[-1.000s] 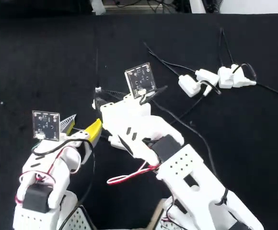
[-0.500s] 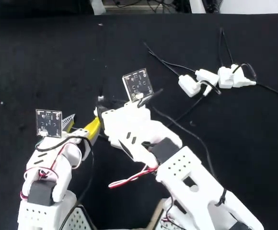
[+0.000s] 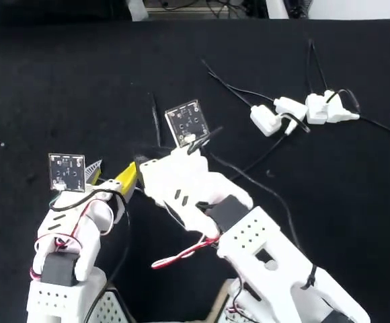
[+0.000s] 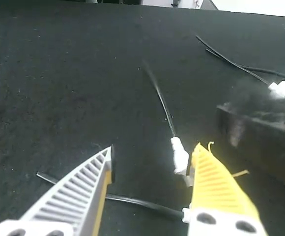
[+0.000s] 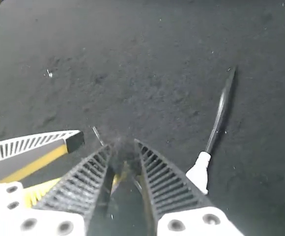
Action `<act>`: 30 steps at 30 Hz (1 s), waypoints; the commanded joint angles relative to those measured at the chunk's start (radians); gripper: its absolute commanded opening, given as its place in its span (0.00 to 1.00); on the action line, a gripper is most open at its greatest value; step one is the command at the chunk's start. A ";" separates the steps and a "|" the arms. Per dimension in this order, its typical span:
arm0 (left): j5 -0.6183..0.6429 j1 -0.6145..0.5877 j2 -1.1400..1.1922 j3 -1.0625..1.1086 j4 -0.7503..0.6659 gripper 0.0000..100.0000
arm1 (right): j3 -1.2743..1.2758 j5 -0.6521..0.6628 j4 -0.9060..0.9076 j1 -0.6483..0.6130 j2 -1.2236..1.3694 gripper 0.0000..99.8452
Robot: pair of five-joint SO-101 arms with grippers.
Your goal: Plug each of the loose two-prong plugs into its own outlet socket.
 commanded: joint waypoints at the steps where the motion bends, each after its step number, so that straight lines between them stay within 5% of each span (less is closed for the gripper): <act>1: -0.002 -0.071 0.003 -0.035 0.064 0.26 | -0.012 0.064 0.003 0.072 0.004 0.01; 7: 0.009 -0.226 0.003 -0.082 0.190 0.26 | -0.183 0.083 0.126 0.123 0.151 0.13; 18: 0.057 -0.234 0.003 -0.091 0.213 0.26 | -1.093 0.249 0.845 0.166 0.949 0.04; 30: 0.057 -0.236 0.003 -0.091 0.215 0.26 | -1.581 0.219 0.994 0.166 1.445 0.16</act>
